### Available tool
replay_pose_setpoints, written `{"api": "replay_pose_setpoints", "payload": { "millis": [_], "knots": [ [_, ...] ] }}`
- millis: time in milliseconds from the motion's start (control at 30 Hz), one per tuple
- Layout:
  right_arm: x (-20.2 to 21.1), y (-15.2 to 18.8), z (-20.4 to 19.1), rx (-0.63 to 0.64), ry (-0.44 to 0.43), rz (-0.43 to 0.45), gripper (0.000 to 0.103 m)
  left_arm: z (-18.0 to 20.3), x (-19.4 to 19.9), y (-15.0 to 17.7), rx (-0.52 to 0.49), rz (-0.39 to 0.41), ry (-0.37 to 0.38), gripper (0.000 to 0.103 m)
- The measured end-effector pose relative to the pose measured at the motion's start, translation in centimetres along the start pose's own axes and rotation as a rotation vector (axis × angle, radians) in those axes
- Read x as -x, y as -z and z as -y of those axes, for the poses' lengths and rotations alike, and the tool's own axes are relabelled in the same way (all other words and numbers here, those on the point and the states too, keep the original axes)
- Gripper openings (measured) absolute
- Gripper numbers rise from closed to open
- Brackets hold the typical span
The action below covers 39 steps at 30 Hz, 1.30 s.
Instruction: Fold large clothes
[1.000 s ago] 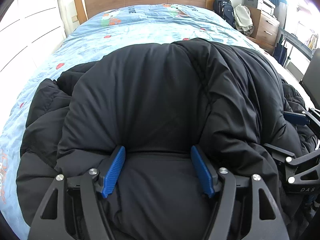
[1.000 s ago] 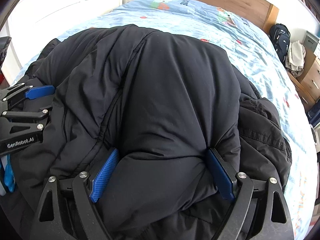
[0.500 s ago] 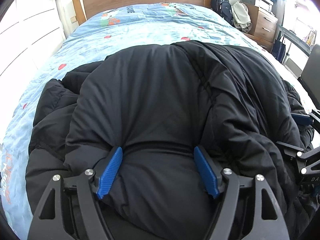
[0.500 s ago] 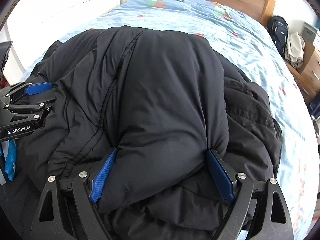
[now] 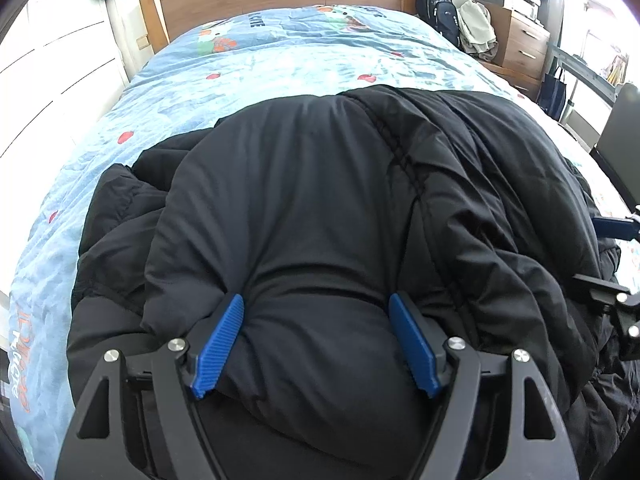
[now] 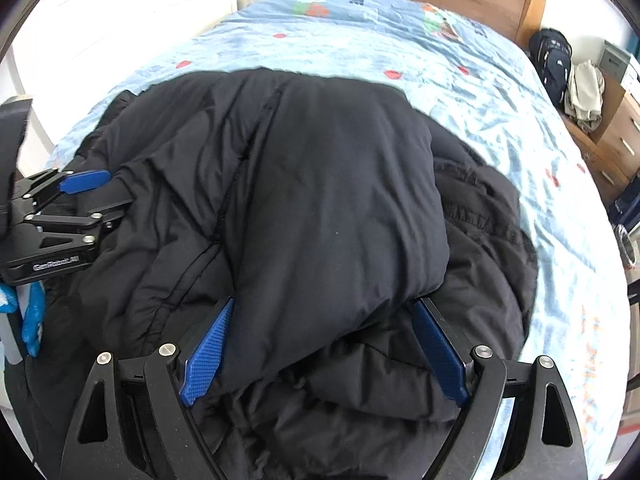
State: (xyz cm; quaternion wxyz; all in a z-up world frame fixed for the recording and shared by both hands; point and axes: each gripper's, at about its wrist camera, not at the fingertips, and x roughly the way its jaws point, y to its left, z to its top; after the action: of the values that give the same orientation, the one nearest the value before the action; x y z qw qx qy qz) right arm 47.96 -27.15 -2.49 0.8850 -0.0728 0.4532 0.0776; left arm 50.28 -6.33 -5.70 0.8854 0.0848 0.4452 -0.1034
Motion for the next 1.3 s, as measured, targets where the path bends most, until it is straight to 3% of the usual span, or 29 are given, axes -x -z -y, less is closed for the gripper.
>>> {"api": "replay_pose_setpoints", "payload": {
  "millis": [333,433,567,667,1033,1133,1300],
  "knots": [
    [3.6,-1.8,-2.0,-0.002,-0.027,0.121,0.087,-0.5,1.5,-0.6,0.024,0.027,0.007,0.075],
    [1.9,-1.8,-3.0,0.006,-0.037,0.093,0.087,-0.3,1.1,-0.2,0.019,0.022,0.000,0.075],
    [-1.5,0.1,-3.1,0.002,-0.028,-0.031,0.087,-0.1,0.6,0.6,0.006,0.010,-0.004,0.076],
    [-1.6,1.1,-2.4,-0.038,-0.043,-0.047,0.087,-0.3,1.2,0.9,0.004,0.002,0.016,0.076],
    [5.5,2.4,0.0,-0.076,-0.027,-0.025,0.087,-3.2,6.7,3.8,0.028,-0.039,0.022,0.076],
    [8.4,3.5,1.1,-0.101,-0.013,-0.010,0.087,-4.7,9.0,5.0,0.018,-0.048,0.008,0.076],
    [13.9,7.0,3.7,-0.170,0.008,-0.012,0.087,-8.9,12.2,7.6,0.093,-0.105,0.011,0.076]
  ]
}}
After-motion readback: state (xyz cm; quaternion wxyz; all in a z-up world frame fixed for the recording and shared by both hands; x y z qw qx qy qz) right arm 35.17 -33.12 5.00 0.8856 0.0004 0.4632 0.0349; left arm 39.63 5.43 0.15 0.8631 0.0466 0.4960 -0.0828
